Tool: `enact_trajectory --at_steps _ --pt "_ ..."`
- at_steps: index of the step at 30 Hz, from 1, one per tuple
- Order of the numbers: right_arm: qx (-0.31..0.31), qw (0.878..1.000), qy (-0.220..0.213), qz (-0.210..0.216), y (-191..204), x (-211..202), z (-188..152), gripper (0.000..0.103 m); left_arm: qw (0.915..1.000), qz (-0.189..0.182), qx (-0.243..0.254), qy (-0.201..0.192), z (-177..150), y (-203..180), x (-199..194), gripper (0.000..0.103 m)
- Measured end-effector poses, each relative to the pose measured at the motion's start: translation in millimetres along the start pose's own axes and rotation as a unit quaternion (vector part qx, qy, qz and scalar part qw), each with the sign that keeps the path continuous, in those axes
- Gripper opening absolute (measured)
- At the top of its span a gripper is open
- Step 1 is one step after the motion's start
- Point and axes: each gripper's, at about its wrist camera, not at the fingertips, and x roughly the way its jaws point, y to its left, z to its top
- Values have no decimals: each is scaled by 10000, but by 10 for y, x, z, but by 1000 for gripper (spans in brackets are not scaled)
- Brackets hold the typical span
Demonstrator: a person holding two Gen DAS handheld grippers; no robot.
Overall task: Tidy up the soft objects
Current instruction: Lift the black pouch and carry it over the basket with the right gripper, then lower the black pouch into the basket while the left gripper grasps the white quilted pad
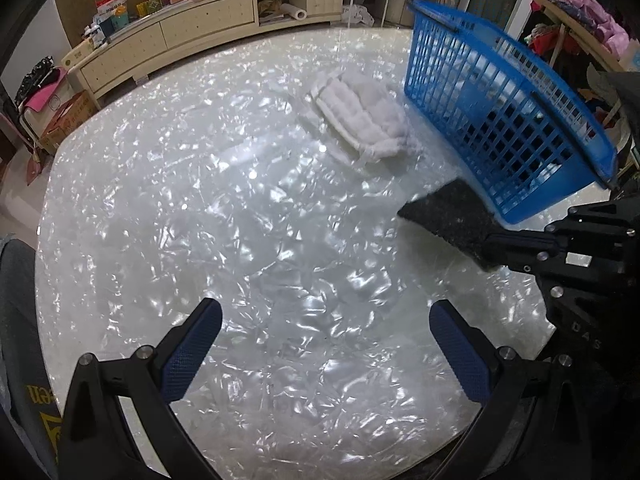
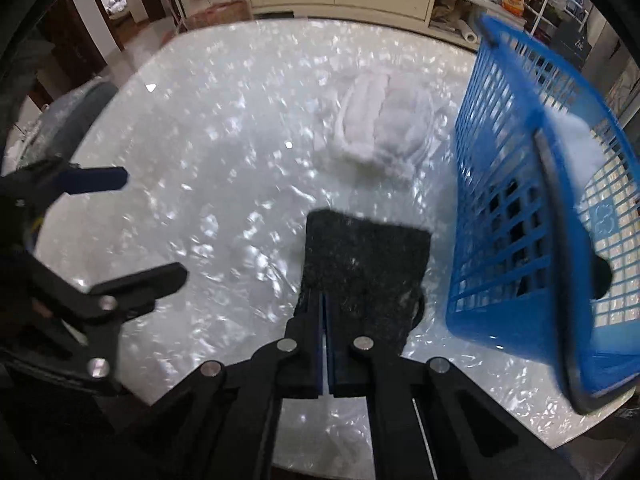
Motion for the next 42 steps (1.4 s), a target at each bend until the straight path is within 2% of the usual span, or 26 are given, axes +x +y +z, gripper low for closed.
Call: enact_trajectory --at_steps 10,15,25,30,36,42 --pt "-105 9986 -518 43 23 -586 131 1 9989 -67 92 -450 250 -119 -594 103" --pt "-118 9968 -780 112 -91 -955 202 1 9978 -56 184 -639 426 -144 -783 103" --pt "4 9916 -1289 65 -502 -1458 436 1 9955 -35 266 -906 829 -215 -929 103" --pt "86 9856 -1668 -272 -828 -1734 593 1 9951 -61 293 -942 1042 -262 -863 103" --pt "463 9834 -1670 -540 -1234 -1601 637 1 9959 -70 378 -813 1195 -324 -634 103" --pt "648 9920 -1048 -263 -1430 -1040 534 1 9980 -126 377 -485 1256 -339 -209 103"
